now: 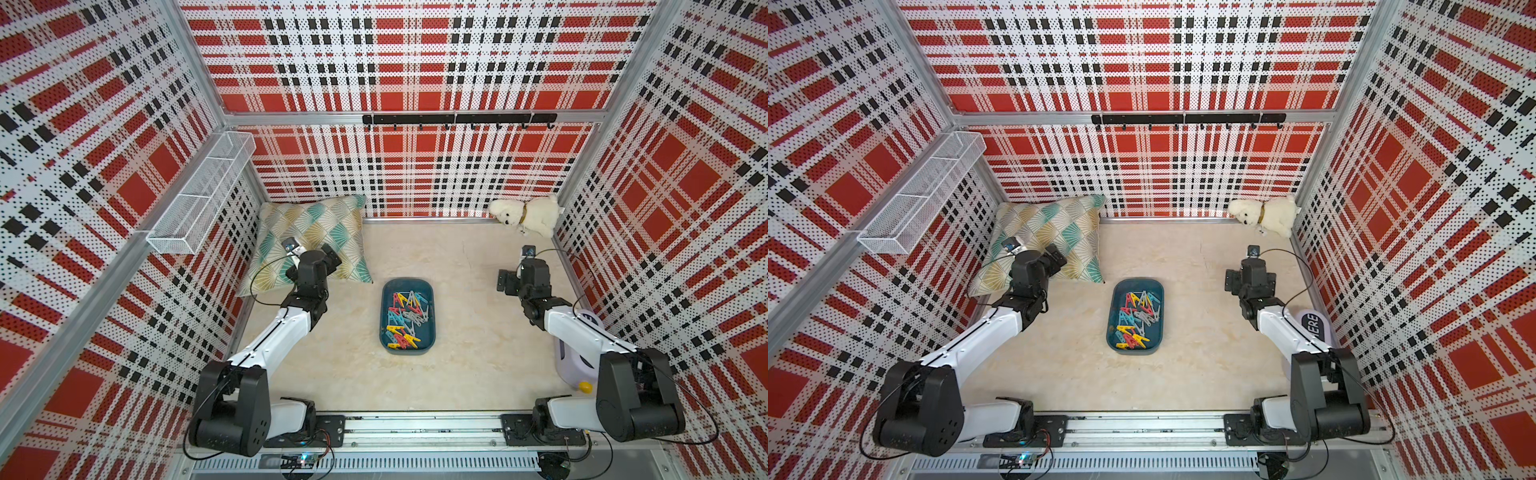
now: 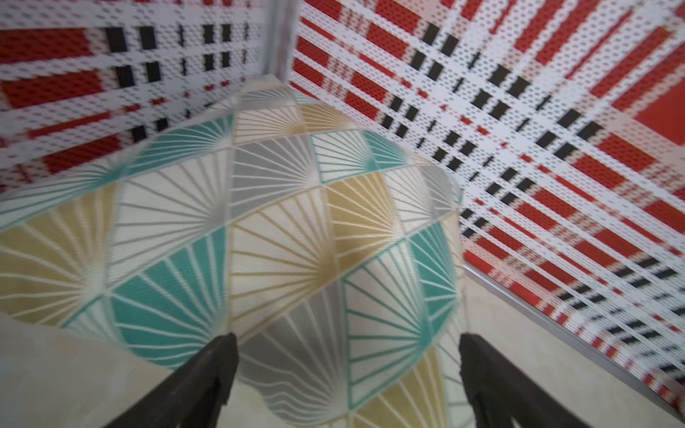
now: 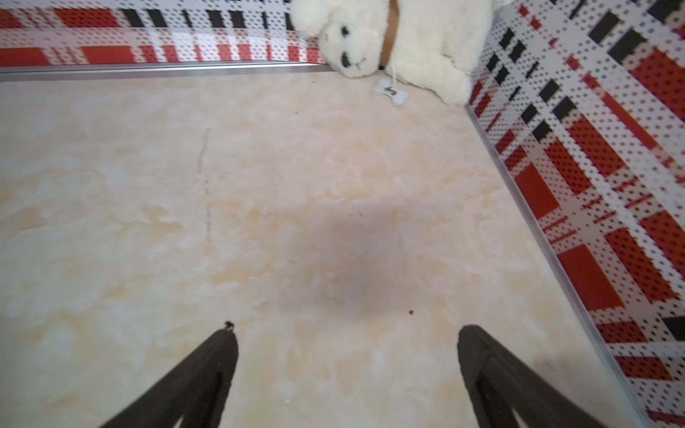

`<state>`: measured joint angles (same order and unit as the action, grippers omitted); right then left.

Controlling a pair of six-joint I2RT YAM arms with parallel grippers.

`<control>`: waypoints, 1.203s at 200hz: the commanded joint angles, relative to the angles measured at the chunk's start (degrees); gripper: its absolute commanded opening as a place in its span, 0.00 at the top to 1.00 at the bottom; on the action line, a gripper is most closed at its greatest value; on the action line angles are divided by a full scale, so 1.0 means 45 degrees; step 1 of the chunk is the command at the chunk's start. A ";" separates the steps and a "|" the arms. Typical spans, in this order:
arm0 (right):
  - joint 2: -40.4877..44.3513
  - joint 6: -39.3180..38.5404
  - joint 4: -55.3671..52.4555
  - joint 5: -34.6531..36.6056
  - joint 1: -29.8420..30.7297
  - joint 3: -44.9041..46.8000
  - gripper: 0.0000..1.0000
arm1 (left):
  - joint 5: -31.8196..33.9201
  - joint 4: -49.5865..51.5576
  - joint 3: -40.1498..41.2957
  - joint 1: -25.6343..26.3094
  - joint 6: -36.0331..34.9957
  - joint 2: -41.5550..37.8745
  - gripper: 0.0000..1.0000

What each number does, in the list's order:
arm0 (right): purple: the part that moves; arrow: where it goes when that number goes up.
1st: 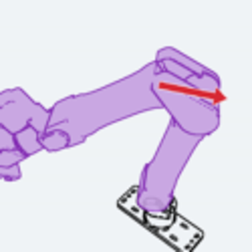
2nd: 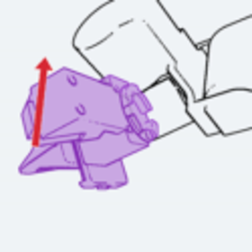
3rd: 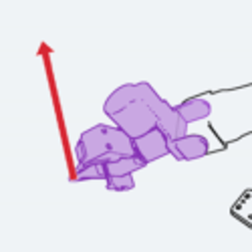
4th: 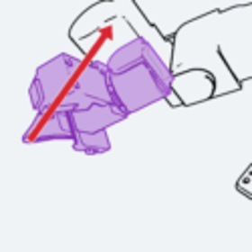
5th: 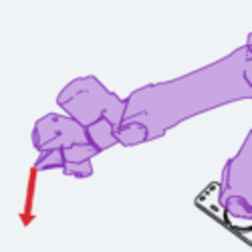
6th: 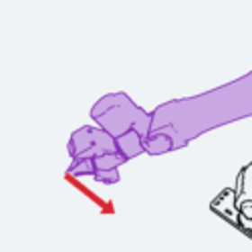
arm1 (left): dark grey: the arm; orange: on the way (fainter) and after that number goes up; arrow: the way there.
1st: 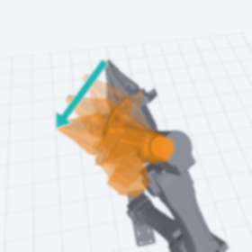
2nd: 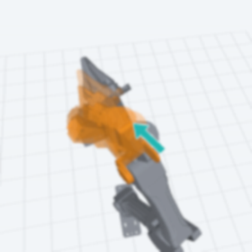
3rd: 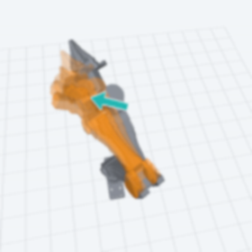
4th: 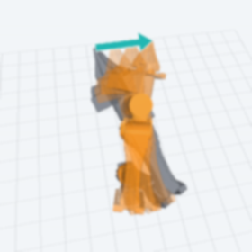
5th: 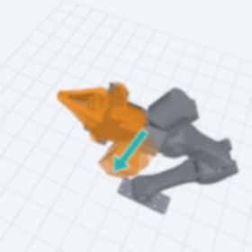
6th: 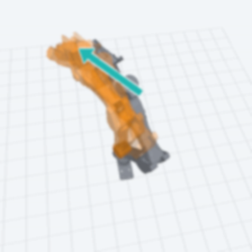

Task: Put the clothespins into the storage box
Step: Reset both arms

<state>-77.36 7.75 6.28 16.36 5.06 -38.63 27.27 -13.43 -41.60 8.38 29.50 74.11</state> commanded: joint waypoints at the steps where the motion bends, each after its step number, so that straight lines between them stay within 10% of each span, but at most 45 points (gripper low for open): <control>1: -0.0098 -0.0819 0.3663 -0.0026 -0.0303 0.0810 0.00 | 0.0882 -0.1757 0.1056 -0.0529 -0.1187 -0.0600 0.01; 54: -0.1430 -0.0682 0.8581 -0.0383 -0.0343 0.3136 0.00 | 0.0333 -0.4949 0.4222 -0.1758 -0.5421 -0.1003 0.01; 96: -0.2153 -0.0972 0.9174 -0.1318 -0.0398 0.3158 0.00 | -0.0839 -0.8628 0.5646 -0.1731 -0.5062 0.0493 0.01; 126: -0.2768 -0.0722 1.3782 -0.0268 -0.0421 0.5150 0.00 | -0.1720 -1.2157 0.6471 -0.1427 -0.5743 0.1414 0.01; 157: -0.2357 -0.0611 1.2019 -0.0449 -0.0421 0.4660 0.00 | -0.2440 -1.5795 0.6999 -0.0929 -0.6835 0.3722 0.01; 240: -0.2418 -0.0648 1.2267 -0.0416 -0.0421 0.4698 0.00 | -0.2407 -1.4457 0.6589 -0.1273 -0.6360 0.3435 0.01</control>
<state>-88.42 4.34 59.96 14.00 3.51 -17.08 17.41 -76.55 -11.31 3.16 1.17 89.58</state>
